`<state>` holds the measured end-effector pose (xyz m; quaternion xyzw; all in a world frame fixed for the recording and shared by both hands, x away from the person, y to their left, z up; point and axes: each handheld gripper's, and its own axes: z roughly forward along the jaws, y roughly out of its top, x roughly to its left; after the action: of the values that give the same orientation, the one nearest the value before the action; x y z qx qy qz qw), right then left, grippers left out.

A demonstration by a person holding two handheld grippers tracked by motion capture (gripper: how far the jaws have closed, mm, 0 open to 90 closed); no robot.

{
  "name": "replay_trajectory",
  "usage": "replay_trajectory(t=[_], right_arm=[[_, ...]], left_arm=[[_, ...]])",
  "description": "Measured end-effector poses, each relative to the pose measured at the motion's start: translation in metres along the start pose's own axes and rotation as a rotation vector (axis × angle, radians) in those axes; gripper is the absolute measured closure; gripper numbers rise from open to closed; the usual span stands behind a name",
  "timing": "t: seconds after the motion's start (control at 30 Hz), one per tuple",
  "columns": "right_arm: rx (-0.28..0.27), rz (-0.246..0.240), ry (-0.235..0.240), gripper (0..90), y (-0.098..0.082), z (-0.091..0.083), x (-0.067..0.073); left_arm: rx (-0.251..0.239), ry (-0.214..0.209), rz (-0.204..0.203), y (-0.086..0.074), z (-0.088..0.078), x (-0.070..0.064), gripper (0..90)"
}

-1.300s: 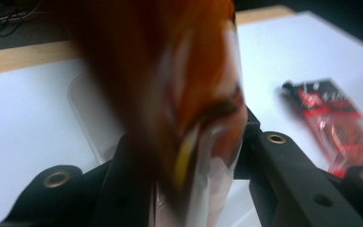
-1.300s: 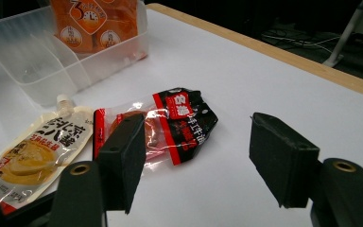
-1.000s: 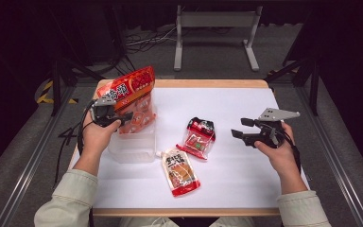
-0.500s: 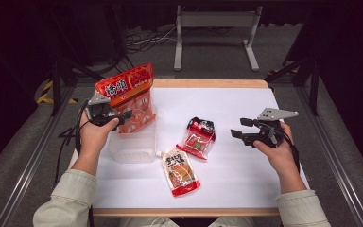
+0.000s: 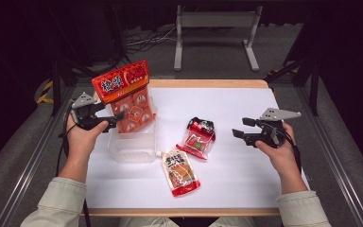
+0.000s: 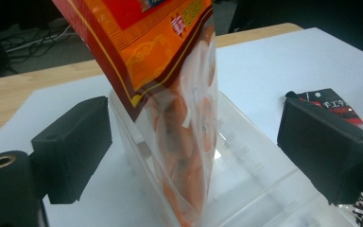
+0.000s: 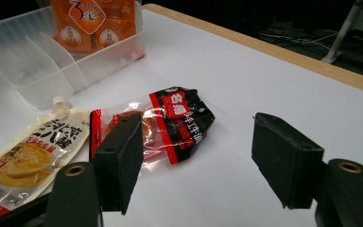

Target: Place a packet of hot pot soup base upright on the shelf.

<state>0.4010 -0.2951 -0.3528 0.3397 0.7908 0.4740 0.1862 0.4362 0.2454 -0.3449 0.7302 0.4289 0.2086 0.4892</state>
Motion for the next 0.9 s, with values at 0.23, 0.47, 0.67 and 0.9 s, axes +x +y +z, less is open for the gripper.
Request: replay_trajectory(t=[0.23, 0.47, 0.67, 0.9], right_arm=[[-0.002, 0.002, -0.003, 35.2, 0.0, 0.001, -0.001], [0.0, 0.005, -0.001, 35.2, 0.002, 0.003, 0.0], [0.0, 0.001, 0.003, 35.2, 0.003, 0.005, 0.001], [0.005, 0.001, 0.007, 35.0, 0.004, 0.008, 0.003]], left_arm=[[-0.015, -0.048, 0.024, -0.006, -0.028, -0.01, 10.0], [0.044, -0.085, 0.048, -0.025, -0.042, -0.021, 8.5], [0.057, -0.094, 0.051, -0.031, -0.047, -0.023, 8.3], [0.057, -0.179, 0.035, -0.041, -0.048, -0.026, 5.1]])
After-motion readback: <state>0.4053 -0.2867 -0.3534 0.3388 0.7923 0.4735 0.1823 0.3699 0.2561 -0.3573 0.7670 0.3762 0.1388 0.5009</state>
